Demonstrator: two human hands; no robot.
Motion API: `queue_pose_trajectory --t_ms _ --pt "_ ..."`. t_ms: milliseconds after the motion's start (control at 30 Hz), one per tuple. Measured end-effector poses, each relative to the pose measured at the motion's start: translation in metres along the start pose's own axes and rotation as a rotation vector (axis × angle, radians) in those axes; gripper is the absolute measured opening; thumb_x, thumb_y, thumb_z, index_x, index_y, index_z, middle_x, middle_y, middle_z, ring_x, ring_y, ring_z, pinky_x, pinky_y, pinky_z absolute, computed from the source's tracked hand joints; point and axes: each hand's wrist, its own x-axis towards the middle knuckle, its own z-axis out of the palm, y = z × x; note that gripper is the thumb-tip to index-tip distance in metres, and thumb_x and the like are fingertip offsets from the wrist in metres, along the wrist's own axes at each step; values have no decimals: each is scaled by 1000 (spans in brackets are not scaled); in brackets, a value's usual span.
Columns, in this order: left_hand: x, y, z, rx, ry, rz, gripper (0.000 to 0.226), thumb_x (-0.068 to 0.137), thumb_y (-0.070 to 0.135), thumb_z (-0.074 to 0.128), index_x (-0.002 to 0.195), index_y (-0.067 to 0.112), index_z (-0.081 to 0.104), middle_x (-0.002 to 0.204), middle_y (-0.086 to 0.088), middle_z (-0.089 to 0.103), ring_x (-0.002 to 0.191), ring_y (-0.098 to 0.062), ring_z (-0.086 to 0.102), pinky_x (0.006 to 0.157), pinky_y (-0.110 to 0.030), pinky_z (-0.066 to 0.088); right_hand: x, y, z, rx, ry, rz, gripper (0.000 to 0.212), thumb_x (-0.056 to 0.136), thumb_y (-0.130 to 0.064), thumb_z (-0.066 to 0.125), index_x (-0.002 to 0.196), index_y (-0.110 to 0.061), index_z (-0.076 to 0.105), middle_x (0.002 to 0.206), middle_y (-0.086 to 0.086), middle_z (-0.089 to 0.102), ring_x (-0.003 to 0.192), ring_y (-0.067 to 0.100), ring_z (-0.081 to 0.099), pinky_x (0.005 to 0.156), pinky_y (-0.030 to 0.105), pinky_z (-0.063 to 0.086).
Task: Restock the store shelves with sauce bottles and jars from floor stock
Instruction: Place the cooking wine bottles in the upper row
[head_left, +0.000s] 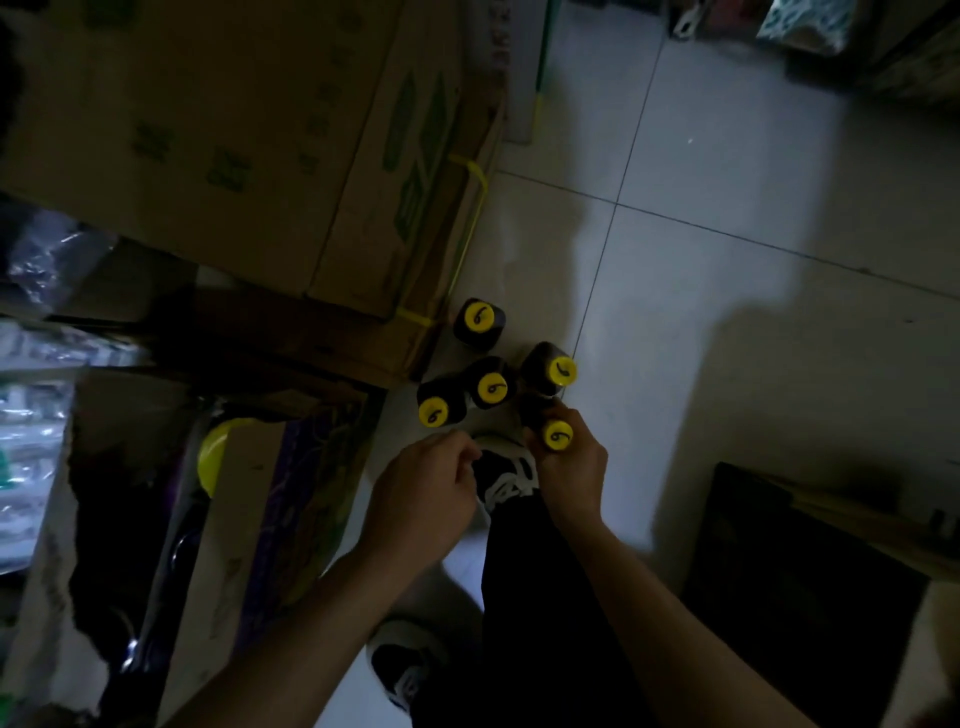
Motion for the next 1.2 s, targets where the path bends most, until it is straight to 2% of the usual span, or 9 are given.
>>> queue_pose_trajectory --t_ms 167,300,400,567,667,767,867,933,1200 --pt "9 9 -13 -7 -5 -8 21 96 10 51 113 14 63 110 -4 66 101 -23 60 84 -41 52 -4 -2 -5 -25 -62 29 47 80 -12 78 124 -22 61 115 -6 67 109 16 62 90 25 51" --pt "-9 18 -39 37 7 4 20 96 11 50 111 11 64 109 -8 65 99 -28 60 81 -43 51 -25 -30 -28 -39 -150 148 83 80 -9 77 151 -20 34 152 4 40 141 23 34 115 39 33" --pt "-39 31 -74 81 6 12 21 97 13 48 111 10 63 110 -12 65 99 -31 60 81 -45 50 -53 -82 -58 -66 -38 -12 55 75 2 72 126 -12 57 105 -14 59 112 11 49 93 3 34" --pt "-118 84 -173 170 113 8 16 90 15 51 101 16 63 103 -7 65 96 -28 60 72 -34 44 -119 -237 -116 -65 -11 -129 23 81 1 63 102 -5 67 96 5 64 97 25 57 79 33 45" --pt "-192 123 -254 136 147 -26 11 90 21 50 93 26 59 104 -1 64 99 -23 61 81 -33 46 -190 -375 -135 55 -118 -245 15 83 1 62 91 -11 67 85 4 67 84 26 64 74 34 50" --pt "-284 159 -344 26 328 -23 12 84 31 49 85 28 61 95 4 69 92 -18 64 77 -33 50 -280 -521 -149 169 -344 -461 22 86 -4 59 86 -25 62 78 -5 66 72 11 62 62 20 47" --pt "-391 192 -442 -43 595 -20 14 90 22 58 96 20 70 96 3 72 92 -18 66 73 -17 49 -369 -648 -170 206 -501 -701 17 87 -11 59 91 -26 64 77 -1 69 72 18 65 65 35 52" --pt "-467 213 -507 -11 760 59 13 89 22 55 89 22 68 85 1 71 79 -19 66 67 -30 52 -425 -718 -187 254 -571 -858 18 85 -10 62 90 -27 64 79 -1 69 77 19 66 73 36 54" --pt "-732 289 -659 -90 1437 137 11 84 25 55 77 25 64 65 5 63 59 -6 55 59 -27 44 -630 -908 -239 387 -869 -1402 9 83 -27 58 90 -29 63 78 -8 69 76 7 65 73 29 53"
